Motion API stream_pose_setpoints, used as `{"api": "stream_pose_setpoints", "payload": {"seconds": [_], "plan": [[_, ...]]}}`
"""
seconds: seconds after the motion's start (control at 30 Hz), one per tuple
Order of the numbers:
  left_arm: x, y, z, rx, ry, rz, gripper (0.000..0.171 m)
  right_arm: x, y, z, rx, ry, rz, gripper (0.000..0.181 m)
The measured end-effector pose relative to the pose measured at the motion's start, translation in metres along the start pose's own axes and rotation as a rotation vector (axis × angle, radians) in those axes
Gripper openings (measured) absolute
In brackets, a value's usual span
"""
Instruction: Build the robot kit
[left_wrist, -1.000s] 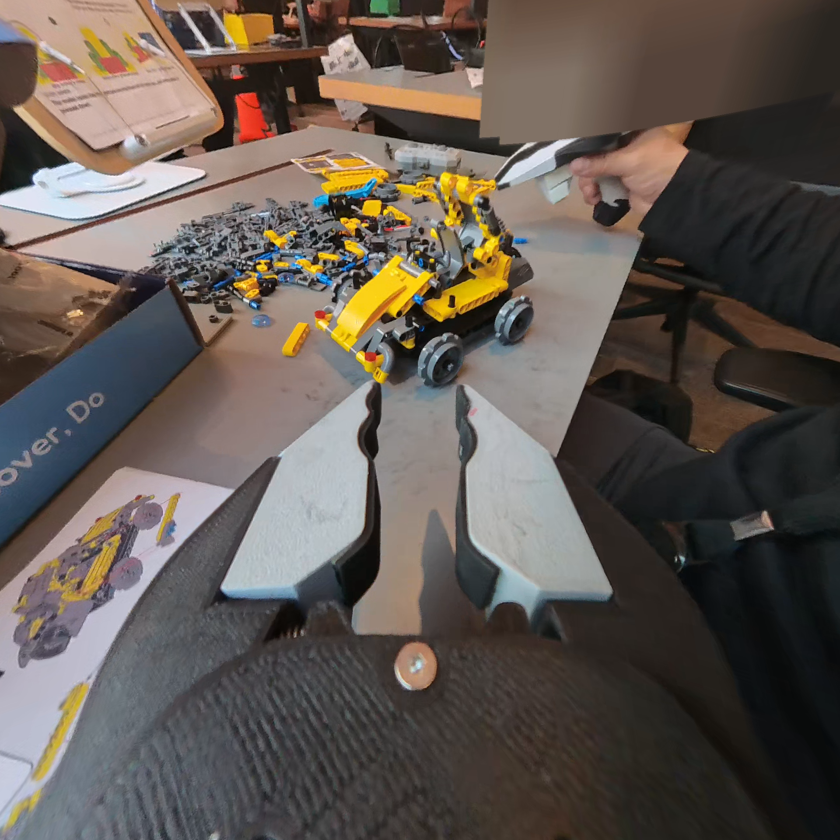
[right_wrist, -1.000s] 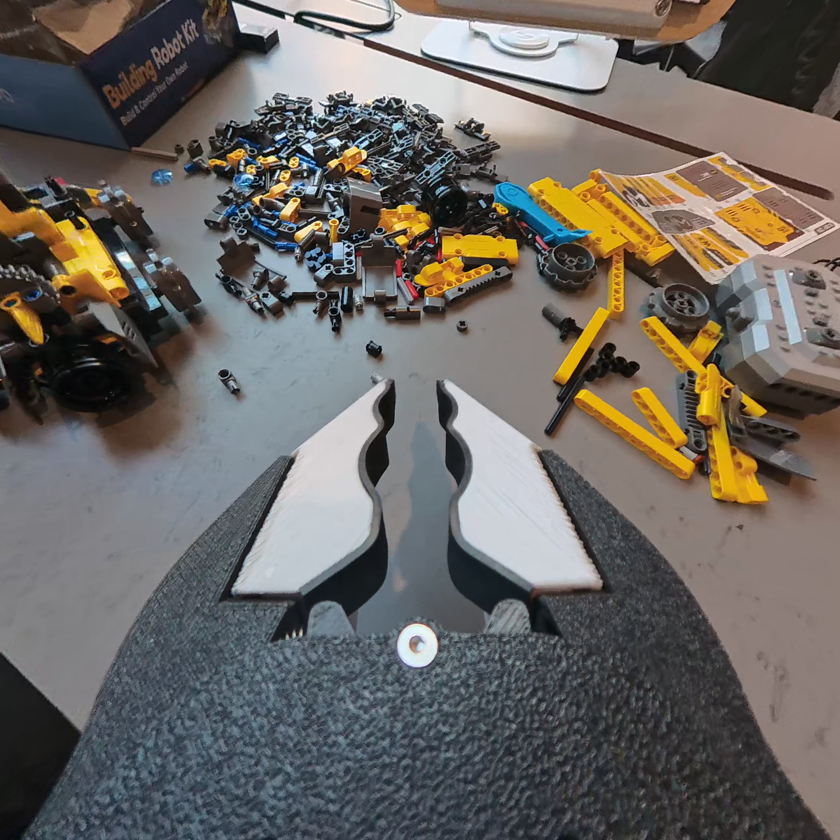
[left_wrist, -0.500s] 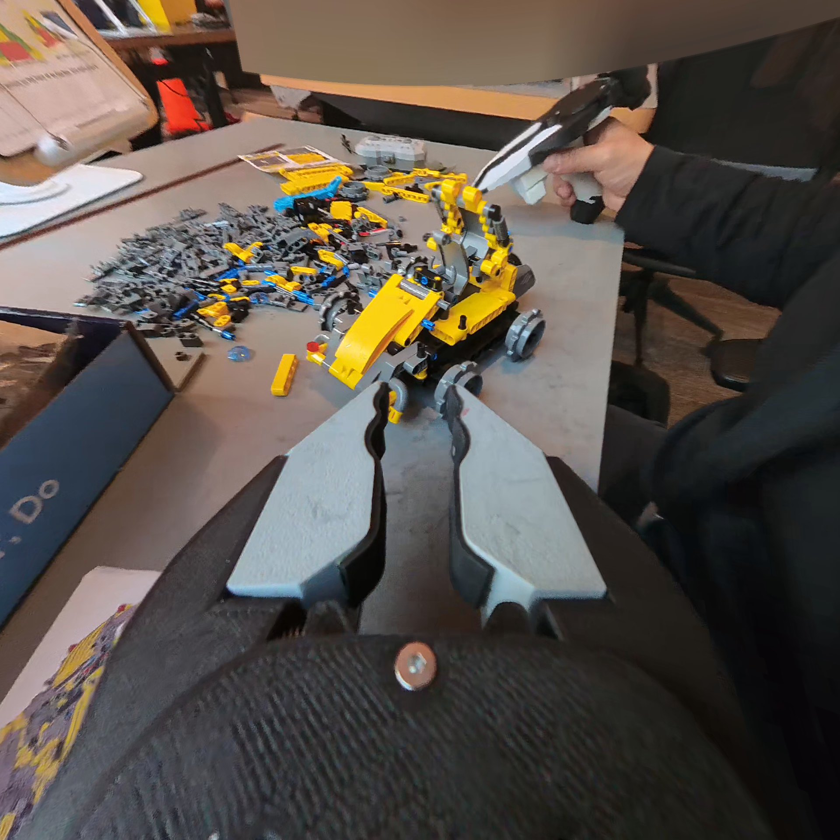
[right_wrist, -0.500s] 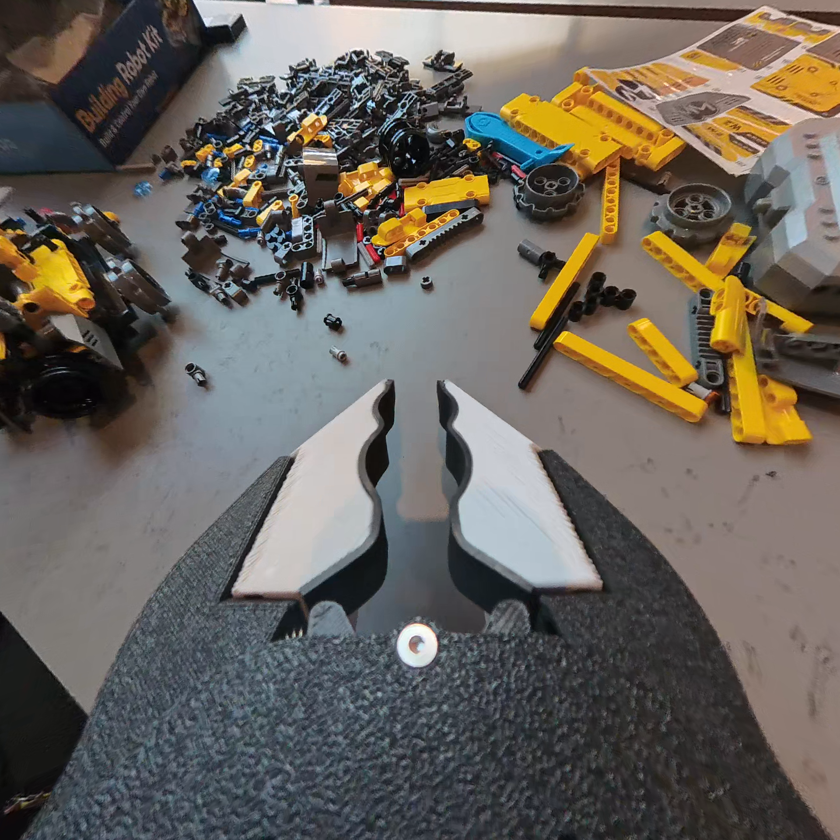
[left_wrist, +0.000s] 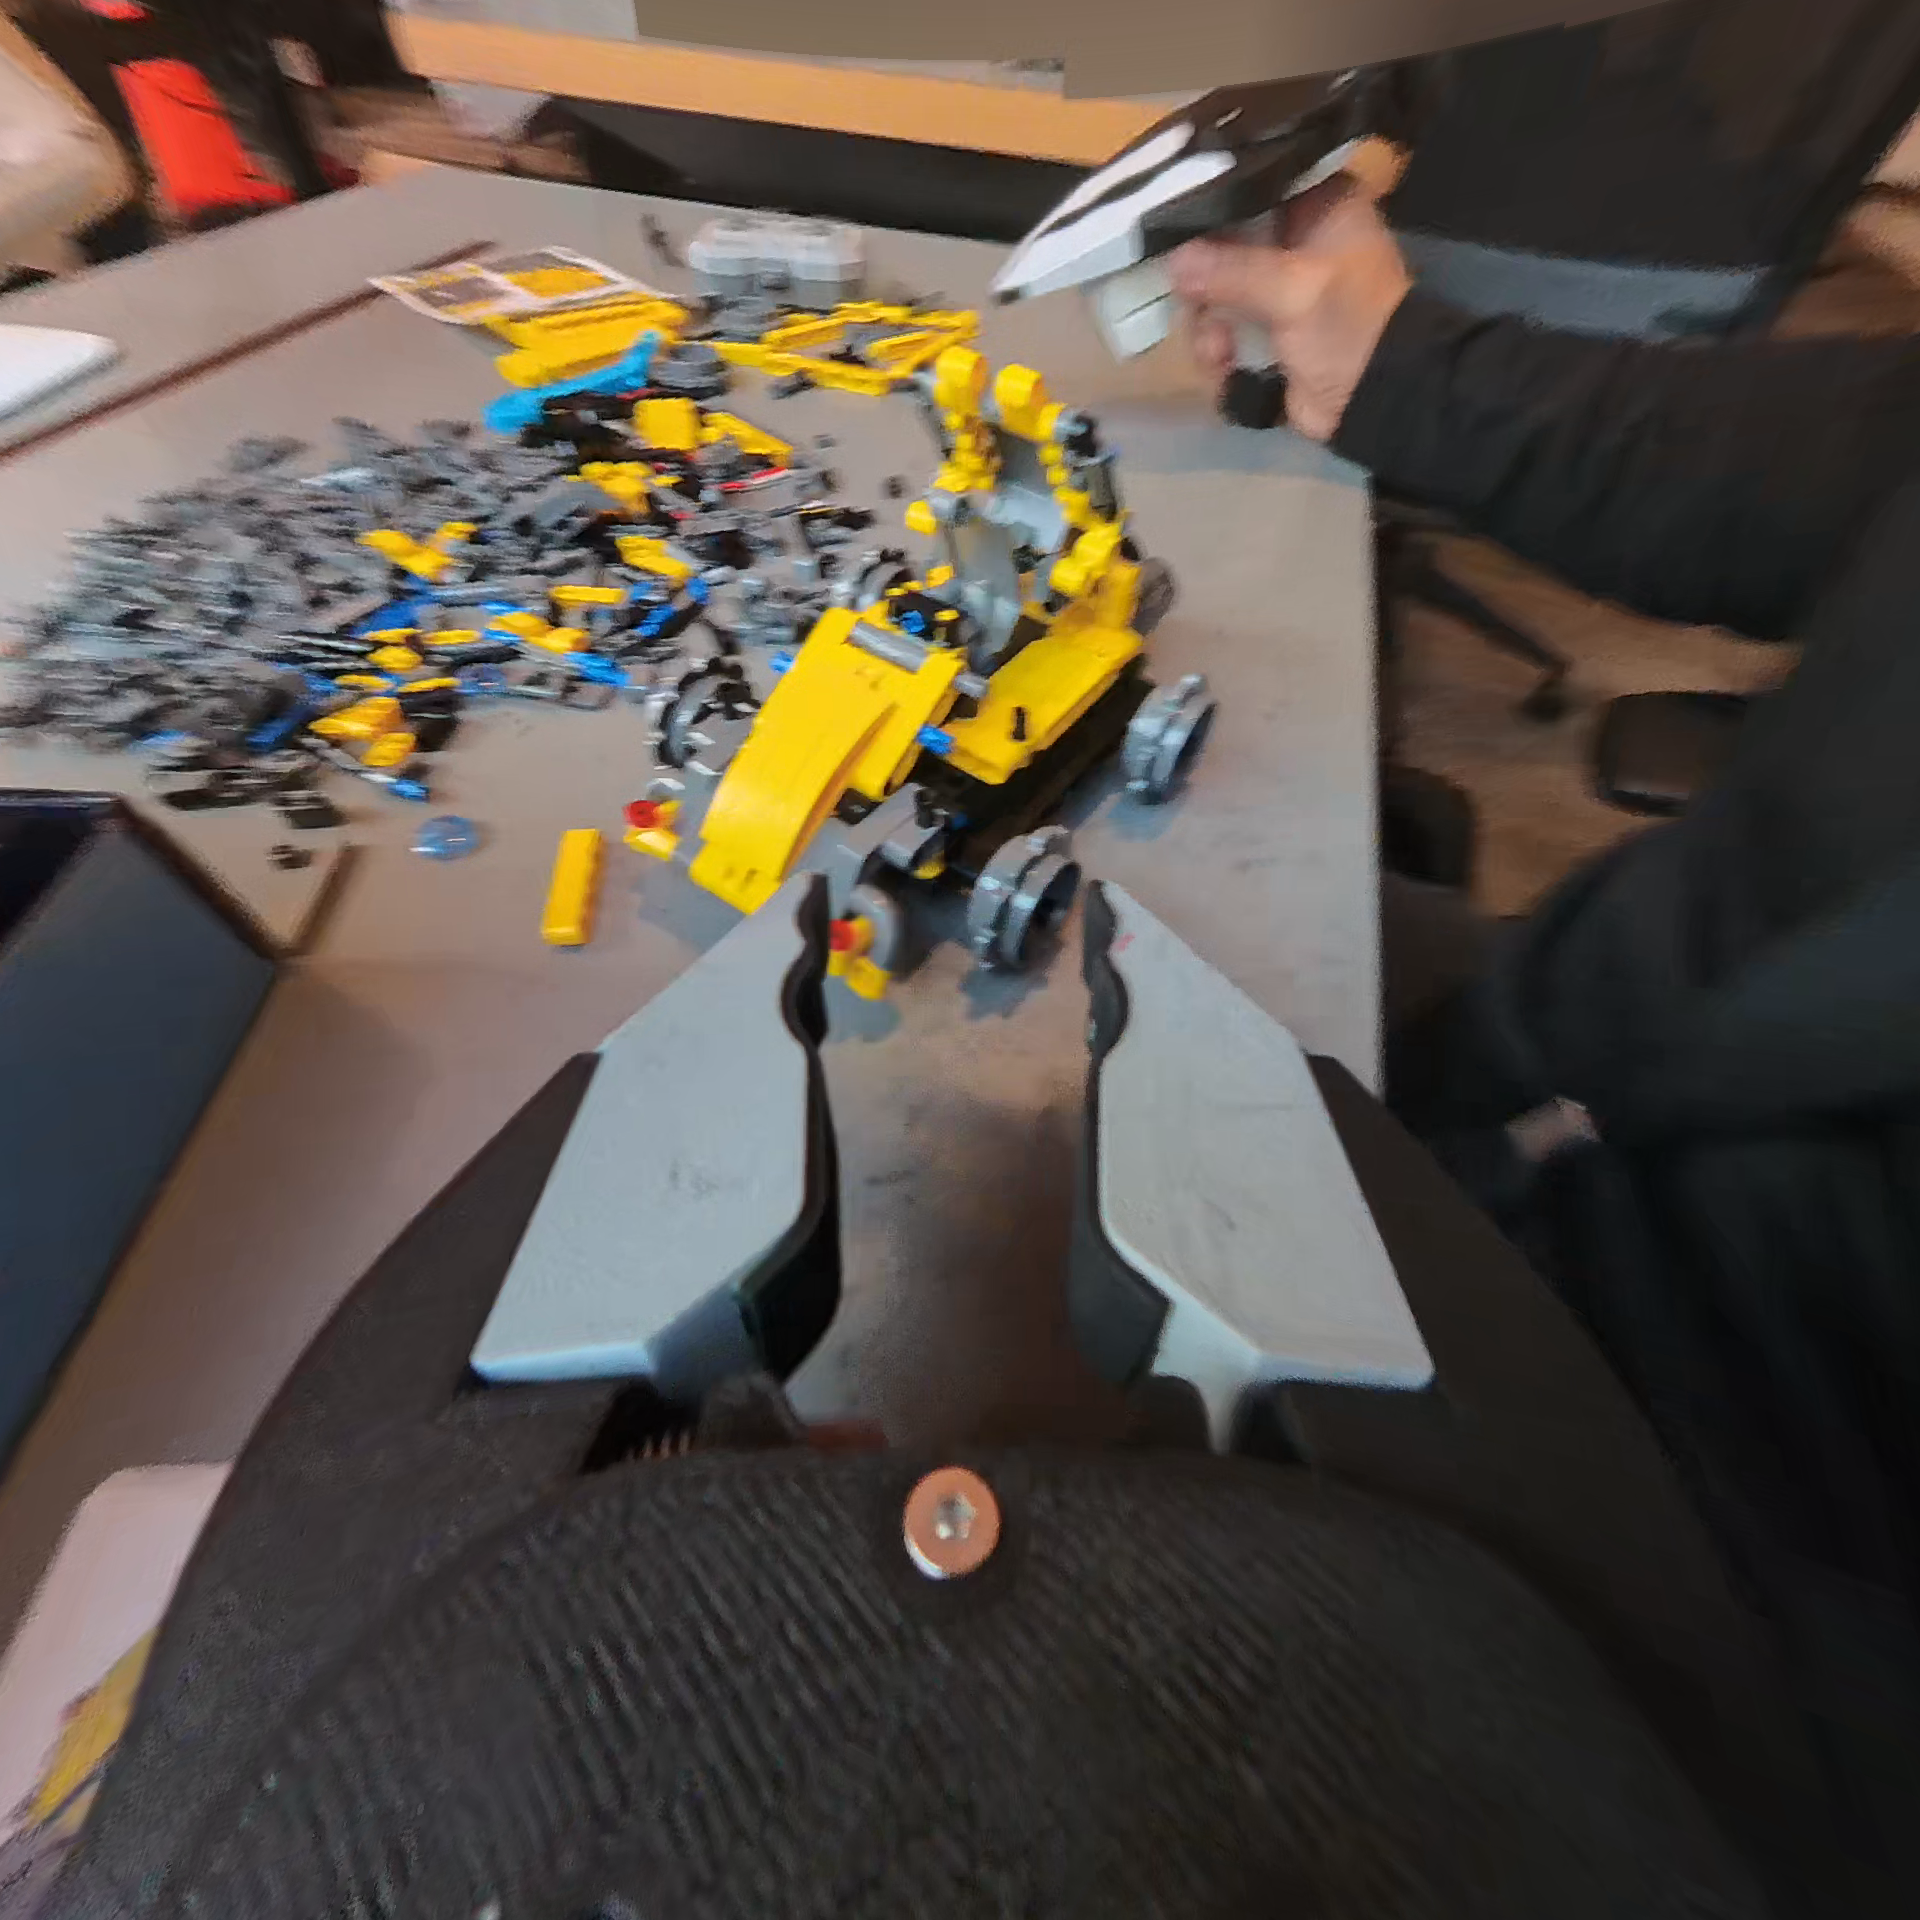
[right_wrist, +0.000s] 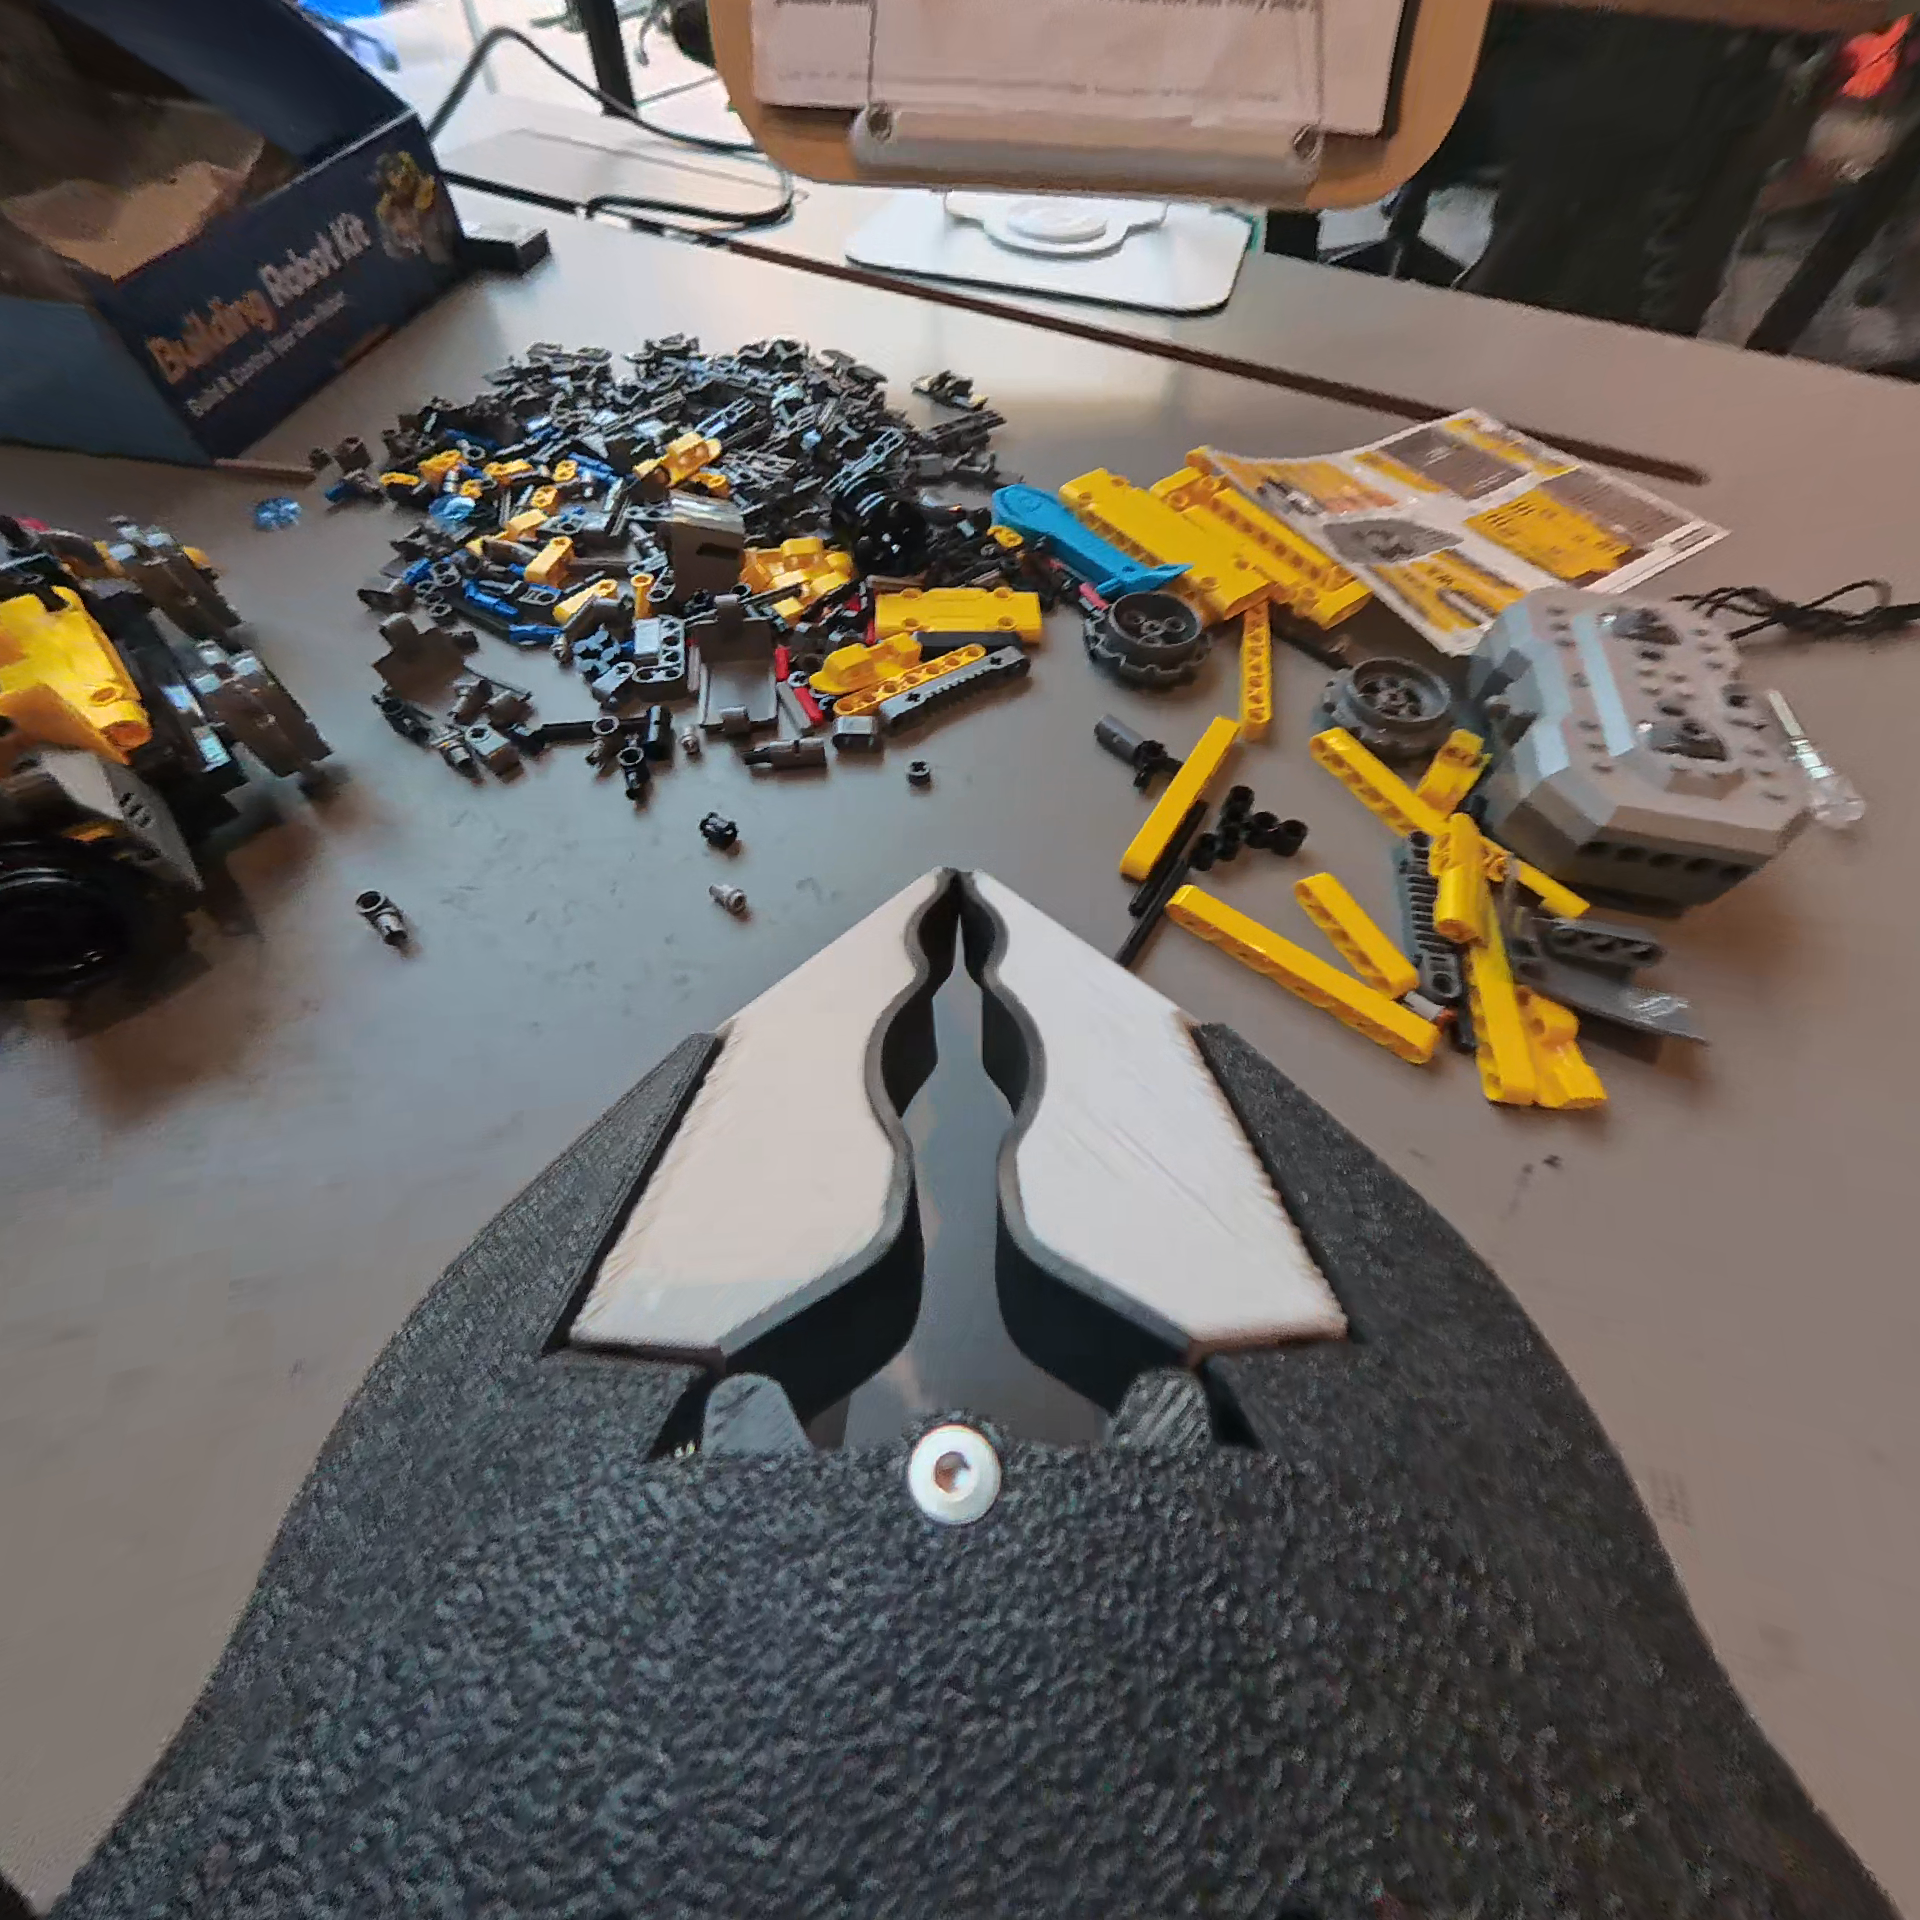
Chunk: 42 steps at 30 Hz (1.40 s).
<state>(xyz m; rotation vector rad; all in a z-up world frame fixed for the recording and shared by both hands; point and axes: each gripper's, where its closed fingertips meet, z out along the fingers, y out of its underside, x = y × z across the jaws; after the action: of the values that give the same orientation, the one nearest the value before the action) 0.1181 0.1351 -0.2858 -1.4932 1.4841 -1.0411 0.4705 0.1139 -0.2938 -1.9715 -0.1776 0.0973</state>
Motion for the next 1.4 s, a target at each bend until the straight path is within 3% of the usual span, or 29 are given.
{"api": "stream_pose_setpoints", "payload": {"seconds": [0.17,0.27,0.6,0.87,1.4], "plan": [[0.007,0.008,0.008,-0.067,-0.060,0.149,0.027,0.010,0.002,0.001,-0.015,0.071,-0.005,0.001],[-0.001,0.008,0.007,-0.071,-0.131,0.147,0.033,0.015,0.010,0.005,-0.073,0.124,-0.034,0.001],[0.000,0.005,0.001,-0.039,-0.115,0.133,0.034,0.031,0.022,0.009,-0.168,0.240,-0.069,0.001],[0.004,0.004,0.001,-0.034,-0.071,0.123,0.035,0.042,0.022,0.006,-0.164,0.301,-0.052,0.012],[0.002,0.008,0.012,-0.068,-0.057,0.106,0.035,0.041,0.016,0.002,-0.122,0.314,-0.087,0.012]]}}
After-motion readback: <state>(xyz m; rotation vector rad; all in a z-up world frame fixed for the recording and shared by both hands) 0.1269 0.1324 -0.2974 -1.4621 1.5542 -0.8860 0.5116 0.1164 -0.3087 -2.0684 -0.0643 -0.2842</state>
